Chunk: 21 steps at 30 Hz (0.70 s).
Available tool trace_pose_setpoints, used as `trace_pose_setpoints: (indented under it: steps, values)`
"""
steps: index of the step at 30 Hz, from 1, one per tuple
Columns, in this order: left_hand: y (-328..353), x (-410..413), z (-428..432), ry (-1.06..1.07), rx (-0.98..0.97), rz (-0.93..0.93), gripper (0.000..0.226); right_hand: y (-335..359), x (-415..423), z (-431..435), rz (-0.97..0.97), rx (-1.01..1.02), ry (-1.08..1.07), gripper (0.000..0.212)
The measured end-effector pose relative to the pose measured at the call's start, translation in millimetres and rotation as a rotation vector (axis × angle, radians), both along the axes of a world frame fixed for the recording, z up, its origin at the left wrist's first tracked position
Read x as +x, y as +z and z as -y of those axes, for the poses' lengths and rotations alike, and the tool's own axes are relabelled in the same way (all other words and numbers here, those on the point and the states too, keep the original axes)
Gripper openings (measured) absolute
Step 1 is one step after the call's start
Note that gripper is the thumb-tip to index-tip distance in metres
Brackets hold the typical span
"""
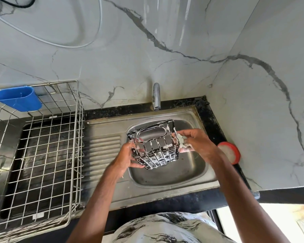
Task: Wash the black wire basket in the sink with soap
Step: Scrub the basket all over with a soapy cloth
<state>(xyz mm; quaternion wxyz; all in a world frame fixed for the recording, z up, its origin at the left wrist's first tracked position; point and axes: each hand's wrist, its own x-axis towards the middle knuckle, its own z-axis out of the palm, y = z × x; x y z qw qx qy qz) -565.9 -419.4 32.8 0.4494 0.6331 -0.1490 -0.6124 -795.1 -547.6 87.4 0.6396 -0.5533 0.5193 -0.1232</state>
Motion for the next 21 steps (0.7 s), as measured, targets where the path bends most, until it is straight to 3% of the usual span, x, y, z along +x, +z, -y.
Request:
trace_pose_setpoints:
  steps: [3, 6, 10, 12, 17, 21]
  values:
    - [-1.1, 4.7, -0.2, -0.014, 0.007, -0.045, 0.050, 3.9, 6.1, 5.5, -0.031, 0.090, 0.088, 0.031]
    - [-1.4, 11.5, 3.0, 0.127, 0.045, -0.127, 0.037, 3.2, 13.1, 6.3, -0.027, 0.107, 0.081, 0.034]
    - [-5.7, 22.6, 2.4, 0.298, 0.108, -0.105, 0.024, -7.1, 23.1, -0.9, -0.119, -0.031, 0.109, 0.042]
    - [-3.5, 21.3, 1.4, 0.272, 0.114, -0.053, 0.035, -8.6, 29.2, -7.1, -0.143, -0.088, 0.127, 0.043]
    - [3.2, -3.8, -3.0, -0.056, 0.056, 0.171, 0.102, -12.7, 40.4, -25.6, -0.184, -0.217, 0.206, 0.044]
    - [-1.2, -13.3, -1.4, -0.124, 0.093, 0.166, 0.086, -18.0, 44.0, -32.8, -0.300, -0.298, 0.290, 0.047]
